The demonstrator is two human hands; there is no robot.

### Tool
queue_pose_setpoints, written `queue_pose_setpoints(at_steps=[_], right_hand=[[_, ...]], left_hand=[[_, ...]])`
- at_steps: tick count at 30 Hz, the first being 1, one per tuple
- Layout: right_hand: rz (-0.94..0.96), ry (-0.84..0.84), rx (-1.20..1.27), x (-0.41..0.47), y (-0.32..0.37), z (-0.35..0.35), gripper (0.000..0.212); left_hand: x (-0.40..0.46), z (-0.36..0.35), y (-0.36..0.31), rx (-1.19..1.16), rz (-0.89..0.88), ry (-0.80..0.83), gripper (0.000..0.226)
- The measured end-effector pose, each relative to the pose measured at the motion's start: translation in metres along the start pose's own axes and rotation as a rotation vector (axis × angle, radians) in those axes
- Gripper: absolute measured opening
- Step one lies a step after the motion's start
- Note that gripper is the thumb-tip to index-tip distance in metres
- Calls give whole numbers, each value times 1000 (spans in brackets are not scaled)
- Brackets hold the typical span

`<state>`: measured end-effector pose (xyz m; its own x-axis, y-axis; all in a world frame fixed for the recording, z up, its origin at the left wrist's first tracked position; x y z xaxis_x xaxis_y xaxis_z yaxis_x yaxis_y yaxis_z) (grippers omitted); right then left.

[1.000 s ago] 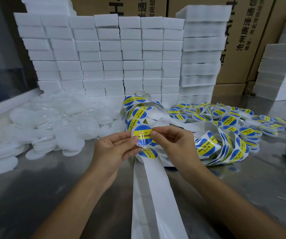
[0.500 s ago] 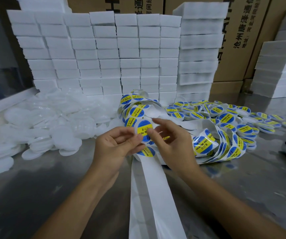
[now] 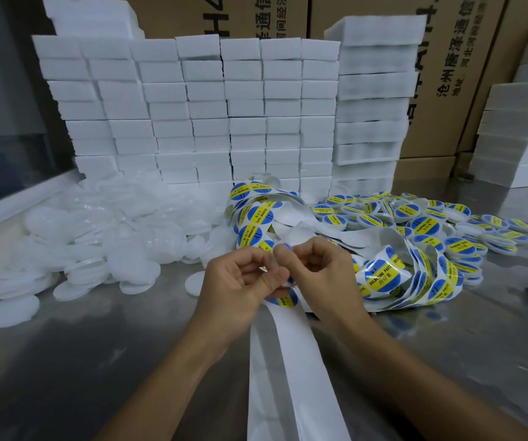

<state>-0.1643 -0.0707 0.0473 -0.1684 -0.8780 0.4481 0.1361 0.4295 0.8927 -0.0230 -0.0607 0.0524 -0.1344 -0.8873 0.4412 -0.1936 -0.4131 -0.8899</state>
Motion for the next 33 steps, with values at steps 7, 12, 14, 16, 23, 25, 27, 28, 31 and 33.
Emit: queue_pose_setpoints(at_steps=[7, 12, 14, 16, 23, 25, 27, 28, 31, 33], right_hand=[[-18, 78, 97, 4, -4, 4, 15], [35, 240, 78, -3, -5, -13, 45], [15, 245, 120, -6, -5, -17, 34], [-15, 228, 156, -7, -3, -17, 15], [64, -16, 28, -1, -2, 3, 6], [65, 6, 14, 0, -1, 4, 10], [54, 66, -7, 0, -2, 1, 28], [57, 93, -39, -2, -1, -1, 32], [29, 61, -58, -2, 0, 1, 20], [20, 28, -23, 0, -2, 5, 13]], left_hand=[[2, 3, 2, 16, -1, -26, 18], [5, 19, 5, -31, 25, -208, 7], [4, 21, 6, -3, 19, -253, 7], [1, 20, 6, 9, 10, -285, 6], [1, 6, 12, -43, 115, -97, 30], [1, 6, 11, -48, 115, -78, 36], [2, 9, 10, -57, 110, -76, 38], [3, 11, 10, -39, 110, -62, 38], [1, 9, 9, 42, 114, 27, 43], [-1, 3, 10, 45, 125, 63, 43]])
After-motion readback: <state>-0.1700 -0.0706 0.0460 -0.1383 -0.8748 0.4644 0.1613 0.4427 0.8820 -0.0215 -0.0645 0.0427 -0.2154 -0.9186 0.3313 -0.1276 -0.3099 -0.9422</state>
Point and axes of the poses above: each hand's wrist, its own x-axis towards the middle knuckle, its own z-axis out of the back of the hand, y = z × x, the point moved 5 cm from there along x, towards the middle knuckle, and after that the axes turned 4 degrees about -z, right-handed, at the moved point
